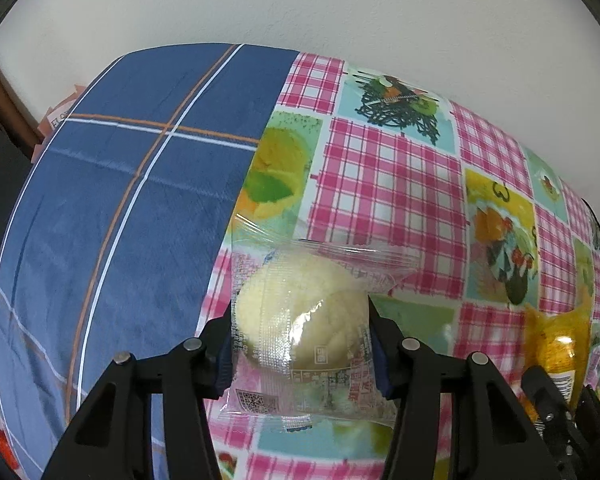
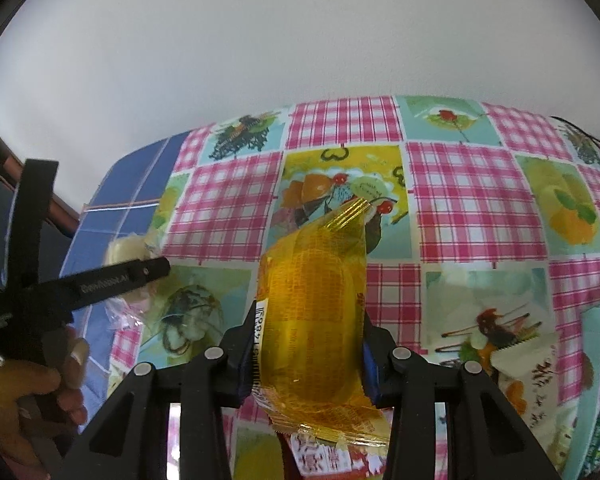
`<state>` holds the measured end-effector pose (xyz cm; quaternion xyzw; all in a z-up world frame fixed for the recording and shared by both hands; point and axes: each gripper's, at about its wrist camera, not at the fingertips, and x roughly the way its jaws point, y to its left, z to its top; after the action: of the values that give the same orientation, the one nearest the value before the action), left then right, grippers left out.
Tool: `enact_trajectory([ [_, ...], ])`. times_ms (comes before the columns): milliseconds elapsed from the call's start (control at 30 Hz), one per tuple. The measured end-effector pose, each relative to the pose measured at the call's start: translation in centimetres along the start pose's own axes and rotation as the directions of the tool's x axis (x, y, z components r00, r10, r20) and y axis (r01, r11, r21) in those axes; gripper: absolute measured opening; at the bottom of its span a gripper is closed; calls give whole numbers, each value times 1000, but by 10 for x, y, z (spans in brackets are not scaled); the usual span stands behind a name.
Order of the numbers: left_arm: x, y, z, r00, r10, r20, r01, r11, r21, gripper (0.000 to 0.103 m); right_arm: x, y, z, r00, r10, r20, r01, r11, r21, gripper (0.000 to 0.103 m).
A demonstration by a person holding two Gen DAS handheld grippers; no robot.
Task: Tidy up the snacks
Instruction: 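Lift the bun bag and jelly bag and carry both over the tray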
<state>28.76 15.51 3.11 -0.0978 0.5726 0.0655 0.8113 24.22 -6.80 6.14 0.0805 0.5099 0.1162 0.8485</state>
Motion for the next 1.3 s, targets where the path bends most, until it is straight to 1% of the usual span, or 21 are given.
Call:
enact_trajectory([
  [200, -28, -5, -19, 1000, -8, 0, 8, 999, -42, 54, -33, -1, 1, 1000, 6, 22, -6, 1000, -14, 43],
  [500, -69, -37, -49, 998, -54, 10, 55, 995, -86, 54, -90, -20, -6, 999, 3, 45, -3, 1000, -2, 43],
  [600, -86, -60, -65, 997, -75, 20, 76, 994, -76, 55, -109, -29, -11, 999, -9, 48, 9, 1000, 4, 43],
  [833, -103, -107, -103, 990, -142, 23, 143, 986, -89, 55, -153, -59, -27, 997, -48, 61, 46, 999, 26, 43],
  [967, -112, -134, -126, 983, -181, 37, 183, 979, -91, 55, -176, -77, -34, 996, -52, 73, 48, 998, 50, 43],
  [1100, -118, -166, -148, 981, -186, 55, 189, 980, -62, 55, -199, -97, -44, 994, -49, 94, 42, 997, 69, 44],
  [1200, -119, -197, -167, 971, -231, 60, 234, 971, -44, 55, -212, -115, -51, 992, -72, 108, 63, 994, 85, 44],
  [1300, -120, -224, -180, 965, -253, 68, 255, 967, -23, 55, -219, -135, -55, 991, -80, 112, 67, 991, 117, 44],
])
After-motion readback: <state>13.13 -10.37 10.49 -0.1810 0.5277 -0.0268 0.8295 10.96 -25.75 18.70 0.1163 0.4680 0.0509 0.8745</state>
